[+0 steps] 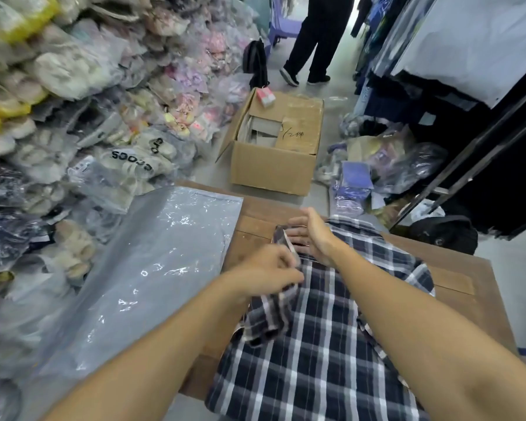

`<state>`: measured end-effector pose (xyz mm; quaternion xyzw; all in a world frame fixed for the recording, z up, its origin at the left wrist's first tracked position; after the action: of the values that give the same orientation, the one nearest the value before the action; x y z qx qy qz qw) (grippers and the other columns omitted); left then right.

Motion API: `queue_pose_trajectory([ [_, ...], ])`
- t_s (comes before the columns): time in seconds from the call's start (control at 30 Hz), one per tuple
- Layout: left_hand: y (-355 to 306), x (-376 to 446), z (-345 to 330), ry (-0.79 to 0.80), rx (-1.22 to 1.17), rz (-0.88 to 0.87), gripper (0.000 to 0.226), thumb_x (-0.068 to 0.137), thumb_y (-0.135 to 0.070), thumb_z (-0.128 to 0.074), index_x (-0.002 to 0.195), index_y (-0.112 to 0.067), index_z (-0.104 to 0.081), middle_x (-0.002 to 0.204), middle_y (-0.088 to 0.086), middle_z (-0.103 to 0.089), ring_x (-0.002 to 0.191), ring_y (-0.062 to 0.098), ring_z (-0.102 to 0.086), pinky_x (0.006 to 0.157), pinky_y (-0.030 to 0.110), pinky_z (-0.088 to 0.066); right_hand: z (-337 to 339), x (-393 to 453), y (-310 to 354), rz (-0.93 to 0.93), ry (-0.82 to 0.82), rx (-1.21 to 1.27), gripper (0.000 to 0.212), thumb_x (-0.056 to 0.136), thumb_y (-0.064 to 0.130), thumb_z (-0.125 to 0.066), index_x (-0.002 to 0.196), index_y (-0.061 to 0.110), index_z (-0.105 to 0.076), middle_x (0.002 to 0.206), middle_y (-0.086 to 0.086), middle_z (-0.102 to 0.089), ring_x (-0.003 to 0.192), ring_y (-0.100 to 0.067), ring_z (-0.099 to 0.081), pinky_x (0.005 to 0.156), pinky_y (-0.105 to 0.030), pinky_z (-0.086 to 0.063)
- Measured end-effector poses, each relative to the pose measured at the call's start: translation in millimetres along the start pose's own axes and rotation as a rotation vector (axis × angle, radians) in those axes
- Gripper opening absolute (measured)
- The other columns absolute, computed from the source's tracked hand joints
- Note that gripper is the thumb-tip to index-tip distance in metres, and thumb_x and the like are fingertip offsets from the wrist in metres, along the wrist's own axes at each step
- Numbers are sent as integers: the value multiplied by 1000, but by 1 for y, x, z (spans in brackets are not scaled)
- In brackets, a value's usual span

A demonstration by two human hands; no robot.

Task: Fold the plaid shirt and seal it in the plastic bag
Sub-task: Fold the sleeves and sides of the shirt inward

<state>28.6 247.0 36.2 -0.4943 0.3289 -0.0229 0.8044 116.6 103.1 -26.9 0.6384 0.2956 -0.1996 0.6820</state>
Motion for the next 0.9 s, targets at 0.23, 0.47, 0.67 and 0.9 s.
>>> queue_pose_trajectory([
  [0.23, 25, 36, -74, 132, 269, -89, 35, 102, -36, -44, 90, -9, -64, 74, -2, -60, 69, 18, -59, 73, 40, -53, 36, -11, -9, 73, -97, -371, 49, 93, 41, -67, 130, 10, -55, 116, -9, -68, 102, -23, -70, 92, -38, -58],
  [0.47, 42, 44, -28, -456, 793, -258, 28, 88, -21, -56, 115, -16, -54, 117, 0, -53, 105, 18, -49, 91, 35, -49, 37, -16, -21, 116, -65, -685, 24, 88, 32, -74, 100, 17, -60, 88, -5, -71, 72, -19, -65, 72, -37, -59],
  [0.67, 65, 72, -5, -35, 978, -233, 109, 83, -65, -54, 157, -9, 3, 167, 5, 11, 153, 22, 13, 125, 40, -1, 28, -51, -41, 79, 134, -1253, 64, 66, 51, -88, 103, 22, -44, 103, 3, -54, 88, -19, -56, 74, -37, -50],
  [0.9, 67, 63, 0, 66, 850, -204, 135, 59, -86, -63, 158, -24, 5, 165, -5, 20, 151, 17, 21, 119, 38, 1, 32, -51, -48, 160, 146, -1251, 60, 64, 45, -91, 97, 22, -47, 104, 3, -52, 90, -20, -54, 77, -39, -51],
])
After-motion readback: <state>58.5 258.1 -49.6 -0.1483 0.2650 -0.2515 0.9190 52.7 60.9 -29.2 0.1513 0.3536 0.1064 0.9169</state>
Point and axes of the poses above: each hand's wrist, its own x-axis towards the middle knuckle, its own z-axis out of the back of the hand, y = z × x, the point moved 2 cm from there along x, towards the middle knuckle
